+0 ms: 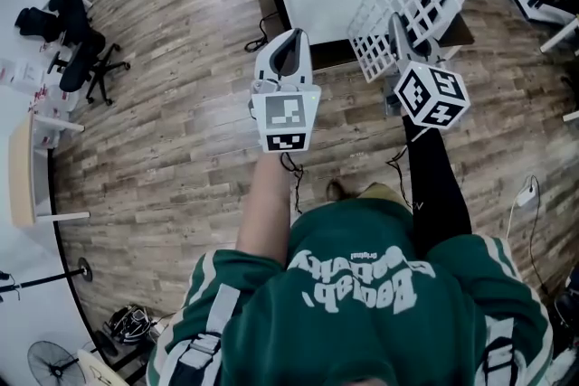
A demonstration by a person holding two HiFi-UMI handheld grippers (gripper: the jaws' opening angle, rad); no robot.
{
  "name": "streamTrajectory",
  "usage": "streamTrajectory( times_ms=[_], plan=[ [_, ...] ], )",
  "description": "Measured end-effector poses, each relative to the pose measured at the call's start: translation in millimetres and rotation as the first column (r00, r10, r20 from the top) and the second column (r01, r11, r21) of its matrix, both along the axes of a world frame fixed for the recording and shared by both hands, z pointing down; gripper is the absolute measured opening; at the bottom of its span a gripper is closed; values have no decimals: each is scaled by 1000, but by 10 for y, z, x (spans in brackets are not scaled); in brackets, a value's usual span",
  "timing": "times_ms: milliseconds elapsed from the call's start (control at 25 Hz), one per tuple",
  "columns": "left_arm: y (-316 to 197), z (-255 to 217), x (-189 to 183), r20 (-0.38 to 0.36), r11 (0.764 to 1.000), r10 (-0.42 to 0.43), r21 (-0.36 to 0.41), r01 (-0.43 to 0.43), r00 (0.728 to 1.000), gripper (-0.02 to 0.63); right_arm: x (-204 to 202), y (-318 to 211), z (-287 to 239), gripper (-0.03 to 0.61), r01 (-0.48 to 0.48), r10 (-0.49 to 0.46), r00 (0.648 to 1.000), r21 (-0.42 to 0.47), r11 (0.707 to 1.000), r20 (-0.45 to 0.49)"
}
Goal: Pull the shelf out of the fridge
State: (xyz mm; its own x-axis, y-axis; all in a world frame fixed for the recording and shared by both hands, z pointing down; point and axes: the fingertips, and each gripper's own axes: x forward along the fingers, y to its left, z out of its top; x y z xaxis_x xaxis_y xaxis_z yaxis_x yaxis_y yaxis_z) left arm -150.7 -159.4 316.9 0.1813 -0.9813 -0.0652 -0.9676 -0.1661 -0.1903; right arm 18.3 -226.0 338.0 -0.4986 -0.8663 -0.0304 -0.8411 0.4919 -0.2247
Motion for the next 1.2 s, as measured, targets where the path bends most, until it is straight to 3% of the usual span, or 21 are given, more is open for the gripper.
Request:
streamTrajectory(
  times_ms=[400, 1200],
  plan=[
    [-45, -10, -29, 7, 1000, 5, -3, -5, 1000, 17, -114, 64, -31, 38, -1, 33, 971, 134, 991, -236],
    [-129, 29, 102, 11, 1000, 23, -10, -23, 1000, 17, -55, 163, -95, 37, 12, 45, 962, 205, 979, -271]
  ],
)
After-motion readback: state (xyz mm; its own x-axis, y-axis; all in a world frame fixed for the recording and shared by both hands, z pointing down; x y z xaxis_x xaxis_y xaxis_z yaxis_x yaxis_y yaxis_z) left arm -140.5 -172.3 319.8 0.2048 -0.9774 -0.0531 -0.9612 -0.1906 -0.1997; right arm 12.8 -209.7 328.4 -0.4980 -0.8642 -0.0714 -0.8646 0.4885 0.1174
